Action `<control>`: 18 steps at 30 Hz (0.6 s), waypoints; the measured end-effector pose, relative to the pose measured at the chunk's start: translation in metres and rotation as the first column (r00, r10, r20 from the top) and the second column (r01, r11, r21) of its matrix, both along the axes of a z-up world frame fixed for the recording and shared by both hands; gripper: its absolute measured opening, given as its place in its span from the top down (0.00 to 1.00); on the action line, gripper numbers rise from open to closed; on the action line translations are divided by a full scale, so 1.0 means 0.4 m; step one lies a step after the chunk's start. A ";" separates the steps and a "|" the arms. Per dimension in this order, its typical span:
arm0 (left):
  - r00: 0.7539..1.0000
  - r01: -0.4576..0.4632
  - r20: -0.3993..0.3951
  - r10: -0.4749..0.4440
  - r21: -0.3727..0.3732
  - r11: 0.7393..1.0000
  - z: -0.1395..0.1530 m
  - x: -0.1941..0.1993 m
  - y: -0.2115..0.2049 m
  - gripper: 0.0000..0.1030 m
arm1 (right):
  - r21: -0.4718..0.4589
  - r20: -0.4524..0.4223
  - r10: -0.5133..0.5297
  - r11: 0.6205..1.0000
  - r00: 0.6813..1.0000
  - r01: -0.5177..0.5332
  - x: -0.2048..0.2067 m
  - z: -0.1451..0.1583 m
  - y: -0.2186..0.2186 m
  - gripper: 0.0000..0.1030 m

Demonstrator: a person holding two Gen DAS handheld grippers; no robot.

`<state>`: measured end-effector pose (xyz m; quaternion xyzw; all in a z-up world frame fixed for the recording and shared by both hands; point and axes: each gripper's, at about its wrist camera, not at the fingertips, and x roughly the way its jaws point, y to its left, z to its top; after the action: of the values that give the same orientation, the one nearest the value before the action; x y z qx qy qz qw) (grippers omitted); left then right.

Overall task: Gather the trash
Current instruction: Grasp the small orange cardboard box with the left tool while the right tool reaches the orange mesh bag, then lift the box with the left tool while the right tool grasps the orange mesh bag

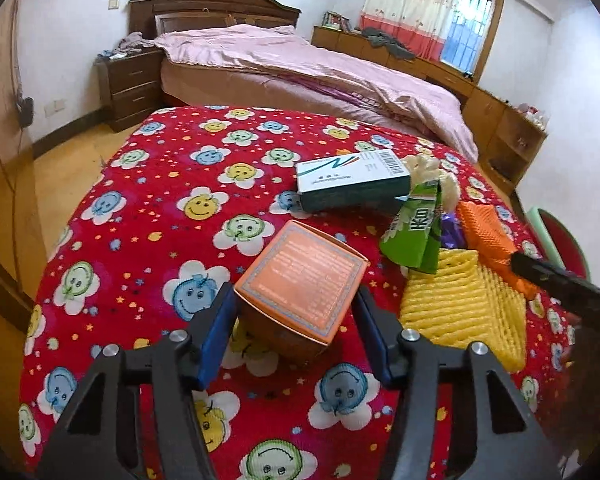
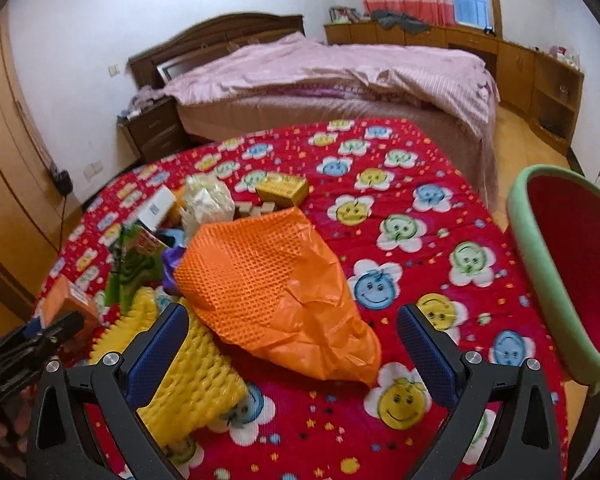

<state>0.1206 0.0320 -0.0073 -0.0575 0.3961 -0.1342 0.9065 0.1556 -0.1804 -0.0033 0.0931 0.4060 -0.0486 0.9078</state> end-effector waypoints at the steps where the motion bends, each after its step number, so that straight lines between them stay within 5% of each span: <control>1: 1.000 0.011 -0.003 -0.011 -0.013 1.000 -0.001 0.000 0.000 0.43 | -0.010 -0.023 0.006 1.000 1.000 -0.006 0.013 -0.010 0.003 0.00; 10: 0.999 0.031 -0.018 -0.033 -0.082 0.996 -0.004 0.008 0.017 0.44 | -0.027 -0.005 0.020 0.999 1.000 -0.020 0.057 -0.003 0.038 0.06; 15: 1.000 0.021 -0.016 -0.022 -0.089 0.996 -0.003 0.005 0.018 0.44 | -0.019 -0.039 0.078 0.997 0.996 -0.079 0.075 -0.009 0.053 0.65; 18: 1.000 0.011 -0.010 -0.012 -0.075 0.997 0.004 -0.003 0.014 0.44 | -0.031 -0.029 0.092 0.995 0.995 -0.092 0.067 -0.002 0.058 0.83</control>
<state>0.1194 0.0375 -0.0057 -0.0900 0.3959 -0.1537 0.9008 0.1825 -0.1571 -0.0039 0.0589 0.4213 -0.0145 0.9049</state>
